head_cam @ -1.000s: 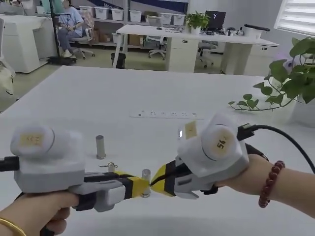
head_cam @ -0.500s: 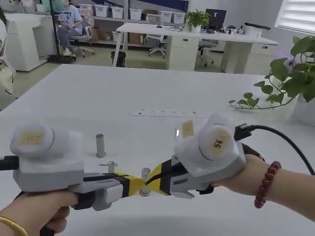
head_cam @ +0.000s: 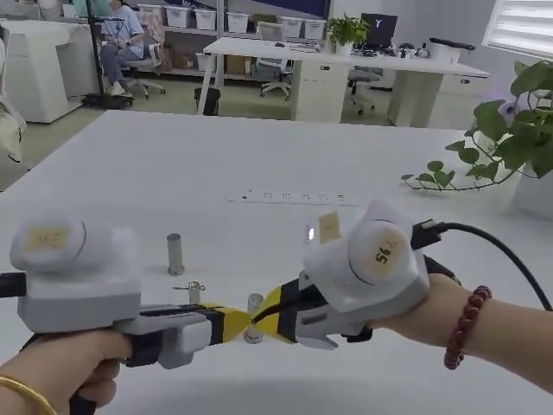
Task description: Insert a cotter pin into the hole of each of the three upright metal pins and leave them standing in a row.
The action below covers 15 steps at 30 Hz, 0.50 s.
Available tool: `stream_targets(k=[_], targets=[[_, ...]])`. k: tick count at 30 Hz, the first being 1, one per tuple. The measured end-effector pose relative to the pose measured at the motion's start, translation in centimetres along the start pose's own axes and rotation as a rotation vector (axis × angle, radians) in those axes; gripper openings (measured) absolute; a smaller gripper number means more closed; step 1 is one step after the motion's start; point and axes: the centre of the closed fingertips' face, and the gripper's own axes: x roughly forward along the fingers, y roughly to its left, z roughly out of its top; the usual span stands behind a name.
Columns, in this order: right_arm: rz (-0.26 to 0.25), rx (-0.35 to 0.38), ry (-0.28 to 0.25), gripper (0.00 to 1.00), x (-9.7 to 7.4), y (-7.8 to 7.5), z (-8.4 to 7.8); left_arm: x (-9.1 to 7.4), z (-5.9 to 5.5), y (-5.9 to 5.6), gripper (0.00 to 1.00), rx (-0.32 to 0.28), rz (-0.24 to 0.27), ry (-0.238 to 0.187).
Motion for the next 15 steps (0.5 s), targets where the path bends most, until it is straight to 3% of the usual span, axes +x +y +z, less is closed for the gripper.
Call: stream_targets(k=[7,15], targets=[[-0.004,0.03,-0.021,0.07,0.19,0.01,-0.03,-0.25,-0.14,0.29,0.0,0.03,0.021,0.012],[0.021,0.166,-0.074,0.1,-0.38,-0.24,-0.26,-0.74,-0.5,0.46,0.0,0.119,0.03,0.028]])
